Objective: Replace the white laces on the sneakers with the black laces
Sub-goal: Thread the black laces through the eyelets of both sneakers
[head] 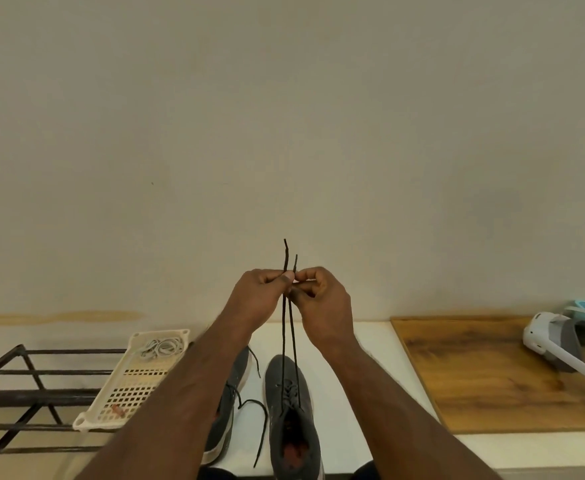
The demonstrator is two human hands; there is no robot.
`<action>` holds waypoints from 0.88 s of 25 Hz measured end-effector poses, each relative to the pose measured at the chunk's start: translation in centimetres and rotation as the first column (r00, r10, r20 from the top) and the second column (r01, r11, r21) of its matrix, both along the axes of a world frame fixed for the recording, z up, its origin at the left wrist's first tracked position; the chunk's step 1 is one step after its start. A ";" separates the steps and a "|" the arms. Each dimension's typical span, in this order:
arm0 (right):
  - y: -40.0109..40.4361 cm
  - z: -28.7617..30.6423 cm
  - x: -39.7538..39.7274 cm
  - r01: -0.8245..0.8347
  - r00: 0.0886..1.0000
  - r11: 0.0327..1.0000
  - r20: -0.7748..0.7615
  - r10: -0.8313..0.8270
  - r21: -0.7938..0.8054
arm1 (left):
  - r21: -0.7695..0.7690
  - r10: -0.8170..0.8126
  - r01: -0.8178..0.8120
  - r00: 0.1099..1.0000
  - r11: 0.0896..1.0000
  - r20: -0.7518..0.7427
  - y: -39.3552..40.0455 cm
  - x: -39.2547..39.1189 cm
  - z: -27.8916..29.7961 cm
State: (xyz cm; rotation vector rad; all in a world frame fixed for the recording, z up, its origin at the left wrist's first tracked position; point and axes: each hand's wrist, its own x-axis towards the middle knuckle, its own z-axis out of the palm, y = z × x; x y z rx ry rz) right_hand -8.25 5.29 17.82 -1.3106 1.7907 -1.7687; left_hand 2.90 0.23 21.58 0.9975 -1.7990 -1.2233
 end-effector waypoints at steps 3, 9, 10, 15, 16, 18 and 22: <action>0.5 -0.3 -1.4 -0.048 0.992 0.999 0.120 0.047 0.004 | 0.153 0.067 -0.041 0.984 0.987 -0.163 -0.8 0.4 -0.8; 2.6 -7.8 -5.8 0.083 0.983 0.923 -0.183 -0.014 0.375 | 0.173 0.224 -0.234 0.971 0.957 0.078 -2.5 2.6 -9.1; 2.9 -9.3 -6.1 0.110 0.969 0.892 -0.249 0.002 0.438 | 0.175 0.215 -0.236 0.968 0.956 0.127 -2.3 2.7 -11.0; 3.3 -13.8 -6.1 0.003 0.993 0.853 0.102 -0.066 0.522 | 0.252 0.112 -0.179 0.960 0.951 0.259 -1.1 3.2 -17.4; 2.8 -13.2 -5.9 -0.013 0.982 0.878 0.170 -0.079 0.478 | 0.291 0.126 -0.177 0.975 0.940 0.185 -1.2 3.0 -17.0; 1.4 -10.2 -5.3 -0.031 0.962 0.940 0.264 -0.064 0.339 | 0.345 0.149 -0.131 0.988 0.929 -0.028 -2.0 1.9 -14.4; -1.7 -2.0 -4.0 -0.004 0.970 0.998 0.244 -0.012 0.066 | 0.155 0.162 -0.125 0.953 0.980 -0.257 -3.6 -0.3 -5.1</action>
